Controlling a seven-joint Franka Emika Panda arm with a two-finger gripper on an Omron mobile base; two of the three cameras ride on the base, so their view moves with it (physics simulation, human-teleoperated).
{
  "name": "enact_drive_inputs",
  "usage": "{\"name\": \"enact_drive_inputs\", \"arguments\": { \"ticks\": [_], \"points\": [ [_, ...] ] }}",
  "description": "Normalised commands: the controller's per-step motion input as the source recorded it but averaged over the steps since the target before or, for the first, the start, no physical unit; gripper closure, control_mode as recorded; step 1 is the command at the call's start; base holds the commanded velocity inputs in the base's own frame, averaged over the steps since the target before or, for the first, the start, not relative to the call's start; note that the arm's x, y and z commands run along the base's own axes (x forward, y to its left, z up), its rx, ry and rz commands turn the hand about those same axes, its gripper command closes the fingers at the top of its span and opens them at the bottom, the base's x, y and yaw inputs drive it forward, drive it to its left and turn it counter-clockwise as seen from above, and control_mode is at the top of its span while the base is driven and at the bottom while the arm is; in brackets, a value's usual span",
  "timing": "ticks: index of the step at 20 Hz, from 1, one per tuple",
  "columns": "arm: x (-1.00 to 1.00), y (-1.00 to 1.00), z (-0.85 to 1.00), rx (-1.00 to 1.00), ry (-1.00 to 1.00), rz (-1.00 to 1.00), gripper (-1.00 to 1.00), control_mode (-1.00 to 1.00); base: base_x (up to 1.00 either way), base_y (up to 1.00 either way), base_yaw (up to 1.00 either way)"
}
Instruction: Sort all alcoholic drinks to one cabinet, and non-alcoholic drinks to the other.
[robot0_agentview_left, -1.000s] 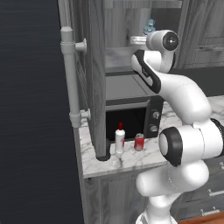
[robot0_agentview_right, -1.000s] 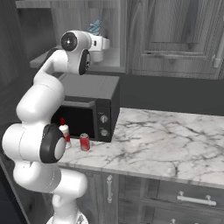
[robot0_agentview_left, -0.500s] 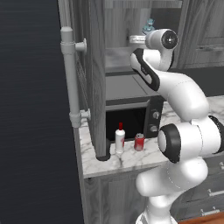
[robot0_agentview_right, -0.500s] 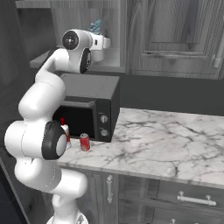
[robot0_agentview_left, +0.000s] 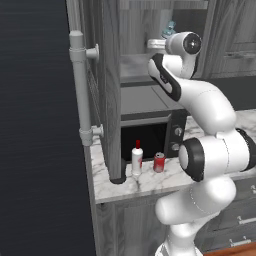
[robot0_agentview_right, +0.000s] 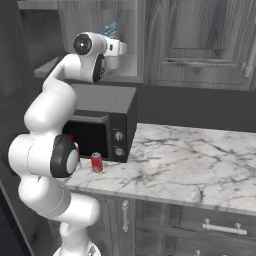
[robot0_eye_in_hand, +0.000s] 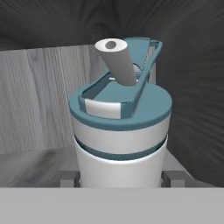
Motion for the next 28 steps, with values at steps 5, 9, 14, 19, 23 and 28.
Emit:
{"name": "enact_drive_inputs", "arguments": {
  "ticks": [5,9,14,19,23,28],
  "points": [
    [0.15,0.00,-0.18,0.01,0.02,0.00,-1.00,-1.00,0.00,0.00,0.00],
    [0.11,0.00,-0.19,0.01,0.00,0.00,-1.00,-1.00,0.00,0.00,0.00],
    [0.08,0.00,-0.16,0.00,0.00,0.00,-1.00,-1.00,0.00,0.00,0.00],
    [0.06,0.00,-0.10,0.00,0.00,0.00,-1.00,-1.00,0.00,0.00,0.00],
    [-0.08,-0.01,0.00,0.00,0.00,0.00,-1.00,-1.00,0.00,0.00,0.00],
    [-0.39,-0.04,0.00,0.00,-0.02,0.00,-1.00,-1.00,0.00,0.00,0.00]
  ]
}}
